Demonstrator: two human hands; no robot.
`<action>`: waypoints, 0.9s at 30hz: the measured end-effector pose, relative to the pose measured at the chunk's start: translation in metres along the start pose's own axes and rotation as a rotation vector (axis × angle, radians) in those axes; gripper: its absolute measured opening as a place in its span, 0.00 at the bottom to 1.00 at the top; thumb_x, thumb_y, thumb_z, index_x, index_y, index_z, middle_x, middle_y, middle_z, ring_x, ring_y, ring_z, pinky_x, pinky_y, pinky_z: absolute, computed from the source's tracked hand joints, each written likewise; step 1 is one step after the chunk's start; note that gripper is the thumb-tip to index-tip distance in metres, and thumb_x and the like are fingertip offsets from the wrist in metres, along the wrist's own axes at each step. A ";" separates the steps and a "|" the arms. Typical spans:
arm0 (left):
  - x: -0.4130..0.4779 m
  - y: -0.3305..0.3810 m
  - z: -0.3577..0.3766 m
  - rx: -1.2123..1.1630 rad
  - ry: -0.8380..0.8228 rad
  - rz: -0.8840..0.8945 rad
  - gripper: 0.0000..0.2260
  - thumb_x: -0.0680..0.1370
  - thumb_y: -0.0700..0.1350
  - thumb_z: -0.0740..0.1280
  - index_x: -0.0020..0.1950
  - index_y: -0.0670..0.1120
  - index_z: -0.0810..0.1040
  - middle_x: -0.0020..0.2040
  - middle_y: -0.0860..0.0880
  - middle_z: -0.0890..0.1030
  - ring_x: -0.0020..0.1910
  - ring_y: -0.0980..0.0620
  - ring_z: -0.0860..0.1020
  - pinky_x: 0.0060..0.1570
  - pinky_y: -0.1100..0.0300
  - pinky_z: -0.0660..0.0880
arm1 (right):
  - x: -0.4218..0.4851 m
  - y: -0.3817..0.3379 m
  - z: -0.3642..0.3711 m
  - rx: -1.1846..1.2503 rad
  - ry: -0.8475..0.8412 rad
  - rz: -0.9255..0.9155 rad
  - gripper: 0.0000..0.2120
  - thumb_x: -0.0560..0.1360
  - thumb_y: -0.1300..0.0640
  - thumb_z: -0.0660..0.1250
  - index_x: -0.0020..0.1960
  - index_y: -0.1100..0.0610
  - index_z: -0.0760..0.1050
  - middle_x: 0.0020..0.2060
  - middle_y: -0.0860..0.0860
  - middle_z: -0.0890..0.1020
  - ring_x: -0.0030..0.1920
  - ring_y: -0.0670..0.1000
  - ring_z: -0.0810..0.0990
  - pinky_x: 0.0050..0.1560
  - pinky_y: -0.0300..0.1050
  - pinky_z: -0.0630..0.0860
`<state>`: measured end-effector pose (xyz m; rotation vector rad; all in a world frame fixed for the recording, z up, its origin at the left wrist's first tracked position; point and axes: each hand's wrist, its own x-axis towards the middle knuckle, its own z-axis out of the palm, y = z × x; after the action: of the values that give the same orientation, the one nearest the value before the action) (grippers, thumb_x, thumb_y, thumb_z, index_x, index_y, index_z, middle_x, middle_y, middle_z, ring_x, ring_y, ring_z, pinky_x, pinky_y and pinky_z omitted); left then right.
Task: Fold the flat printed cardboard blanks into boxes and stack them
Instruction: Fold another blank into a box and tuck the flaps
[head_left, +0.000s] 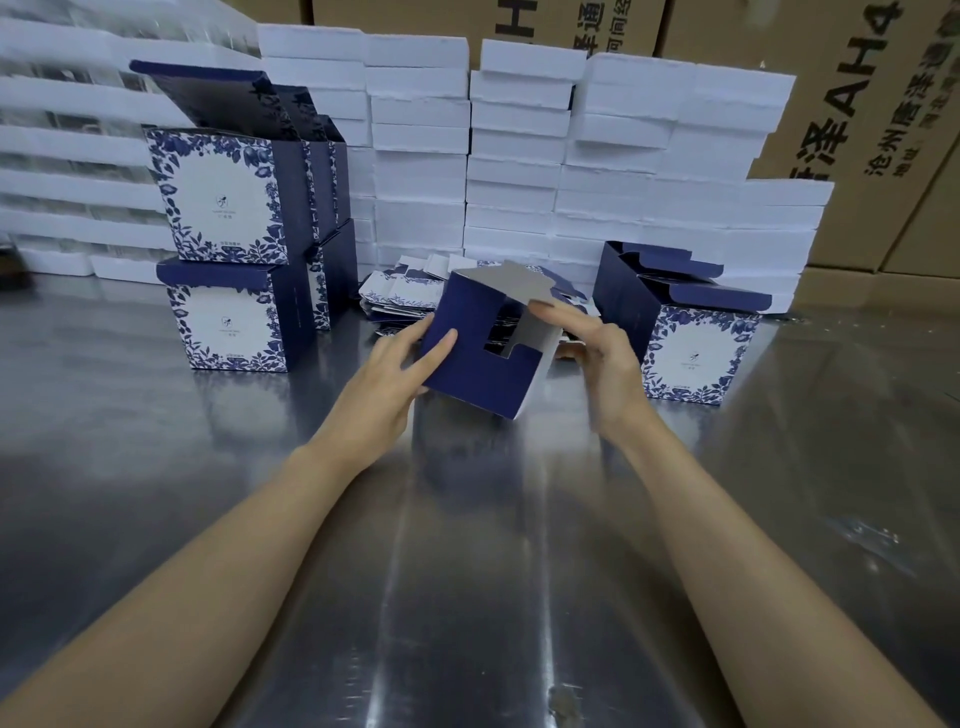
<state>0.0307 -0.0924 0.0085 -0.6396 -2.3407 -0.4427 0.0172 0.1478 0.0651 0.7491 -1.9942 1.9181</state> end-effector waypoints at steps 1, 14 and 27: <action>0.000 -0.001 0.000 -0.025 0.006 0.006 0.33 0.76 0.26 0.62 0.78 0.47 0.60 0.77 0.44 0.60 0.68 0.44 0.65 0.56 0.47 0.77 | 0.000 0.000 0.001 -0.058 -0.008 0.012 0.20 0.69 0.55 0.56 0.54 0.45 0.81 0.62 0.47 0.79 0.66 0.42 0.71 0.56 0.35 0.70; 0.001 0.010 -0.002 -0.073 -0.001 0.051 0.33 0.77 0.27 0.61 0.78 0.47 0.58 0.77 0.43 0.58 0.71 0.45 0.65 0.63 0.50 0.73 | -0.006 0.019 0.008 -0.383 0.247 -0.318 0.31 0.72 0.66 0.69 0.64 0.40 0.61 0.58 0.35 0.74 0.59 0.42 0.75 0.54 0.36 0.72; -0.001 0.013 -0.005 -0.081 -0.006 0.053 0.32 0.76 0.27 0.64 0.77 0.45 0.61 0.75 0.41 0.62 0.64 0.46 0.71 0.58 0.55 0.75 | -0.007 0.007 0.008 -0.218 0.094 -0.200 0.11 0.76 0.50 0.65 0.55 0.54 0.79 0.60 0.49 0.80 0.62 0.44 0.76 0.61 0.45 0.74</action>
<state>0.0409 -0.0838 0.0134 -0.7400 -2.3159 -0.5147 0.0204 0.1411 0.0551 0.7539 -1.9503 1.5662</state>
